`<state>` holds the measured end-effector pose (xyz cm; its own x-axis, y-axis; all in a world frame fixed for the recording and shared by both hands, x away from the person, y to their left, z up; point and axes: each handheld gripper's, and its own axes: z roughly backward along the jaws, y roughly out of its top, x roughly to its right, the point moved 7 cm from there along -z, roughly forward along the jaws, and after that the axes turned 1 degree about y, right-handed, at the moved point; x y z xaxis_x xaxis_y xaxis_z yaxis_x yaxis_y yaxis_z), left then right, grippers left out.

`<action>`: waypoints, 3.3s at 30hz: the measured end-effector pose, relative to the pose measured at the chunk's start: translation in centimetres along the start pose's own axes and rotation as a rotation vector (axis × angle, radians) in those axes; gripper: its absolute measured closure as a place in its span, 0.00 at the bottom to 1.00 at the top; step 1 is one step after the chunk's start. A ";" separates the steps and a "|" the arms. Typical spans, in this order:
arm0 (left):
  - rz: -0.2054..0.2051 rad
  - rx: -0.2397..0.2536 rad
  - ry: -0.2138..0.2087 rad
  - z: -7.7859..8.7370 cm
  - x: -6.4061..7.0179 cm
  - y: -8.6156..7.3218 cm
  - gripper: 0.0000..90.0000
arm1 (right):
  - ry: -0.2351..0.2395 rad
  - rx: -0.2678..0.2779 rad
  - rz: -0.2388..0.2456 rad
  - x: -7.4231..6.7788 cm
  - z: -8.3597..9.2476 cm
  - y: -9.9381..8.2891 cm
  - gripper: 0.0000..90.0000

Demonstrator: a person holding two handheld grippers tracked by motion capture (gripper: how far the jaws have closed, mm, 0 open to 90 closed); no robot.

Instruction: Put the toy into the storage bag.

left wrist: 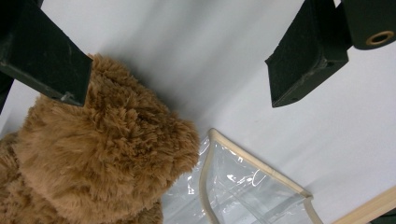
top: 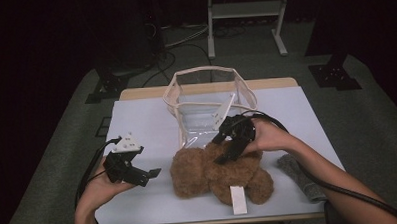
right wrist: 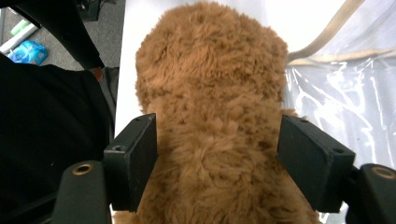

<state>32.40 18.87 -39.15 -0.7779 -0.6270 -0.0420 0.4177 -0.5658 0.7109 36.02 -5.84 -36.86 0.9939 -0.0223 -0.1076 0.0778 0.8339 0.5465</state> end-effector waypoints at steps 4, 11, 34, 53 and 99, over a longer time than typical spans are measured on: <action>0.000 -0.004 -0.002 0.0 0.0 -0.1 0.06 | 0.002 -0.012 -0.006 -0.2 -0.4 -0.6 0.30; -0.002 -0.011 -0.003 0.0 0.0 -0.1 0.06 | -0.010 -0.014 -0.004 -0.5 -1.1 -1.2 0.26; 0.004 -0.017 -0.008 -0.1 -0.1 -0.4 0.06 | -0.012 -0.047 -0.025 -0.6 -3.6 -3.4 0.14; 0.007 -0.025 -0.007 -0.1 -0.2 -0.7 0.06 | -0.039 -0.065 -0.070 -0.4 -5.2 -4.6 0.22; 0.032 -0.001 0.003 0.8 -0.8 -1.2 0.06 | 0.007 -0.055 -0.080 -0.4 -2.5 -3.1 0.59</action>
<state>32.18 20.50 -39.43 -0.7628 -0.6463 -0.0216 0.4425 -0.5460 0.7114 35.24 -7.00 -40.62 0.9841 -0.0862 -0.1554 0.1525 0.8585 0.4897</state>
